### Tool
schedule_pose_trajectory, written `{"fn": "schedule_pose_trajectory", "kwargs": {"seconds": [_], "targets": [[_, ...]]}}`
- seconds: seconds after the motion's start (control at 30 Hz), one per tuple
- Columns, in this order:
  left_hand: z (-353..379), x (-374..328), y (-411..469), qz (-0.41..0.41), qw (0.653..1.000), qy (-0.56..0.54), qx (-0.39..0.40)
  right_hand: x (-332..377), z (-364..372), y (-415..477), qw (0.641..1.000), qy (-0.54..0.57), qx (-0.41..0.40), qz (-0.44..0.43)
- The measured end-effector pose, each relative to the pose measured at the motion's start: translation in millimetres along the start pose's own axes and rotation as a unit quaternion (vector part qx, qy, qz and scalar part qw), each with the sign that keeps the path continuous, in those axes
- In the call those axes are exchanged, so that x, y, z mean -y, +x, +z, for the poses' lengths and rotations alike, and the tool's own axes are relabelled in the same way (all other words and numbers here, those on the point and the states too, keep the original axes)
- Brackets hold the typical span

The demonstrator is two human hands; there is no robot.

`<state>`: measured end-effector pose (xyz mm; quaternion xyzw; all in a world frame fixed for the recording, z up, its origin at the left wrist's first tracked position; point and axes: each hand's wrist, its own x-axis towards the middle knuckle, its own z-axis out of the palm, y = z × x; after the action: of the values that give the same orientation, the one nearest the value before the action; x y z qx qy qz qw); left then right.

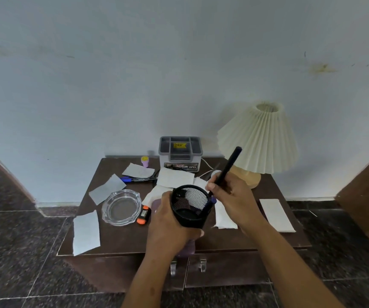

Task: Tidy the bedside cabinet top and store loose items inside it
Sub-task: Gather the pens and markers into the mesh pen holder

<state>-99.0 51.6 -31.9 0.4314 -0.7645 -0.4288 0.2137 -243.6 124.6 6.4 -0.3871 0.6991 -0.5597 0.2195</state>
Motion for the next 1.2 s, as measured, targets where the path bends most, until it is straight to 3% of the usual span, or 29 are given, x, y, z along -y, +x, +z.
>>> {"fn": "schedule_pose_trajectory", "kwargs": {"seconds": [0.1, 0.2, 0.37, 0.6, 0.83, 0.97, 1.07, 1.2], "targets": [[-1, -3, 0, 0.003, 1.0, 0.008, 0.011, 1, -2, 4, 0.998, 0.027, -0.025, -0.043], [-1, -6, -1, 0.016, 0.999, 0.022, 0.021, 1, -1, 5, 0.997, 0.056, 0.024, -0.038], [-2, -3, 0, 0.015, 1.0, 0.012, 0.022, -4, 3, -2, 0.982, -0.151, 0.097, -0.055], [-9, 6, 4, 0.012, 1.0, -0.016, -0.01, -2, 11, -6, 0.986, -0.123, 0.099, -0.053], [-6, 10, 5, 0.004, 0.998, -0.046, -0.031, -6, 26, -4, 0.994, 0.015, 0.098, -0.04], [-10, 14, 7, -0.025, 0.997, -0.064, -0.039, -12, 29, 17, 0.996, 0.077, 0.021, 0.036], [-19, 23, 10, -0.027, 0.994, -0.078, -0.075, -33, 23, 48, 0.992, -0.119, -0.033, 0.03], [-30, 31, 13, -0.04, 0.986, -0.103, -0.128, -55, 20, 98, 0.931, -0.359, -0.018, 0.065]]}}
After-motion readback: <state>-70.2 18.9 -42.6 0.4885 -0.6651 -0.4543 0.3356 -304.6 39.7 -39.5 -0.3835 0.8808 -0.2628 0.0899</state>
